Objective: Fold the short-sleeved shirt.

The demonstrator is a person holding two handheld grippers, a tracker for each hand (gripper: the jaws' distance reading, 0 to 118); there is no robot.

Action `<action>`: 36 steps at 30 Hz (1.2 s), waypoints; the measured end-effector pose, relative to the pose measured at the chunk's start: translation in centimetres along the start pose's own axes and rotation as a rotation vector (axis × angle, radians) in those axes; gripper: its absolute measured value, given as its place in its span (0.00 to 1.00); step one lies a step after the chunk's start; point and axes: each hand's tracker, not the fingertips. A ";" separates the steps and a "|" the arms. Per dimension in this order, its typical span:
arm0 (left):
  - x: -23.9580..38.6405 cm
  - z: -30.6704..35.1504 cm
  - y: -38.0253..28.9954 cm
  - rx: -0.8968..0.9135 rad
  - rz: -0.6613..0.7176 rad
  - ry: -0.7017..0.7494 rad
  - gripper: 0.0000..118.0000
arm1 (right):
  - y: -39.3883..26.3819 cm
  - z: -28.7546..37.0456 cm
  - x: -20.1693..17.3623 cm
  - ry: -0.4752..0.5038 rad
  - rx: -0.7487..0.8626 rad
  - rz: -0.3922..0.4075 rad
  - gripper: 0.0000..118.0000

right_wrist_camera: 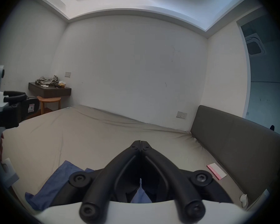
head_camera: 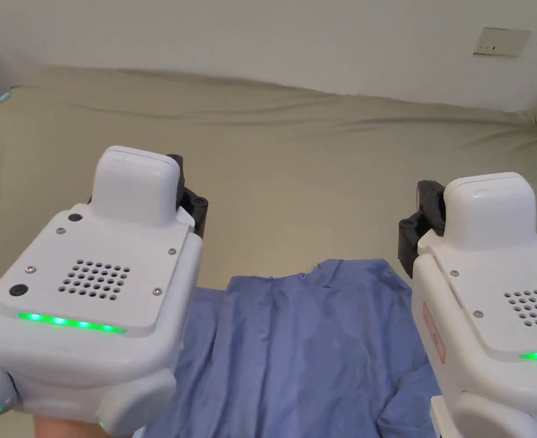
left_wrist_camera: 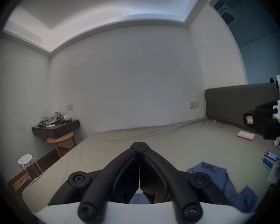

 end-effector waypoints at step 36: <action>-4.3 -20.5 -21.3 -0.759 -0.035 -0.057 0.00 | -13.1 -17.1 7.8 0.082 -0.483 -0.002 0.00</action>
